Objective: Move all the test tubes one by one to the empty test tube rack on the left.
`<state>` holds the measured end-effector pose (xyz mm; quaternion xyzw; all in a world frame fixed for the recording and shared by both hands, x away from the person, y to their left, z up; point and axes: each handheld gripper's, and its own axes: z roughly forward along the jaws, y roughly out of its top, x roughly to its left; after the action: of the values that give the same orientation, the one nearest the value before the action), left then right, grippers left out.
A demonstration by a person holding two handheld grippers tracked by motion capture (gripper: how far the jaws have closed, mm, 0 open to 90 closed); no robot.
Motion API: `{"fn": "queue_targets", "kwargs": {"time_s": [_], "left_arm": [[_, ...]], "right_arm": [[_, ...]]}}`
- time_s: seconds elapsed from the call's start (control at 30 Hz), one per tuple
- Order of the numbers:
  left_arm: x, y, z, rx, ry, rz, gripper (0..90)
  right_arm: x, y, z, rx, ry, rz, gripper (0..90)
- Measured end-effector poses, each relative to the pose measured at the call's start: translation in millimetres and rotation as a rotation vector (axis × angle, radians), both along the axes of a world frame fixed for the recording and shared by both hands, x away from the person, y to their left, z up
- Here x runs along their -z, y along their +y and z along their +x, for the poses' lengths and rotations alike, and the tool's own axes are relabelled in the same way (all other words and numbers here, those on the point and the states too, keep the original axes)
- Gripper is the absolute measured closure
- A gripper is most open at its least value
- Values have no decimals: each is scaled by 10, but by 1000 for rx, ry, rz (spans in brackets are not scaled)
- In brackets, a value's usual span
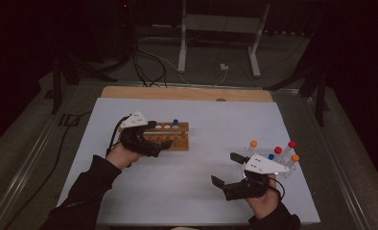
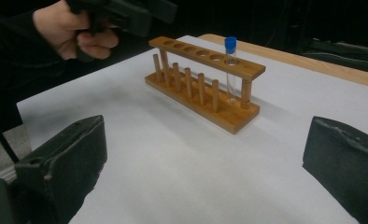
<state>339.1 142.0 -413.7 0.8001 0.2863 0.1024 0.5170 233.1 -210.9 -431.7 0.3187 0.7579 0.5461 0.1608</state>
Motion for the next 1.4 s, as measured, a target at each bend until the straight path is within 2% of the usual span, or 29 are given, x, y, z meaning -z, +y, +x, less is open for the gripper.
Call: {"fn": "queue_targets", "kwargs": {"time_s": [0.07, 0.27, 0.4, 0.6, 0.8, 0.93, 1.1, 1.13, 1.17, 1.23, 1.33, 1.4], "left_arm": [[23, 43, -75, 11, 10, -9, 14], [134, 139, -311, 42, -5, -27, 13], [229, 206, -437, 62, 20, -43, 9], [400, 273, -602, 65, 41, -48, 9], [487, 284, -705, 70, 30, -32, 9], [522, 278, -745, 78, 23, -21, 9], [540, 282, -764, 77, 17, -18, 9], [542, 283, -766, 75, 15, -22, 9], [544, 283, -767, 77, 17, -22, 9], [549, 278, -772, 77, 12, -16, 9], [560, 274, -768, 81, 16, -14, 9], [569, 273, -765, 83, 22, -17, 9]], "right_arm": [[-3, -3, -1, 2, 2, -1, 0], [-23, -39, -6, 14, -9, 1, 0], [-40, -87, -7, 31, -14, -2, 0], [-81, -173, -17, 69, -38, -13, 0], [-86, -285, -45, 116, -54, -23, 0], [-60, -394, -78, 164, -53, -34, 0], [22, -541, -120, 238, -17, -55, 0], [56, -580, -153, 268, -27, -76, 0], [56, -580, -153, 268, -27, -76, 0], [89, -611, -189, 302, -43, -87, 0], [114, -671, -229, 353, -30, -55, 0], [126, -707, -249, 391, -26, -58, 0]]}}
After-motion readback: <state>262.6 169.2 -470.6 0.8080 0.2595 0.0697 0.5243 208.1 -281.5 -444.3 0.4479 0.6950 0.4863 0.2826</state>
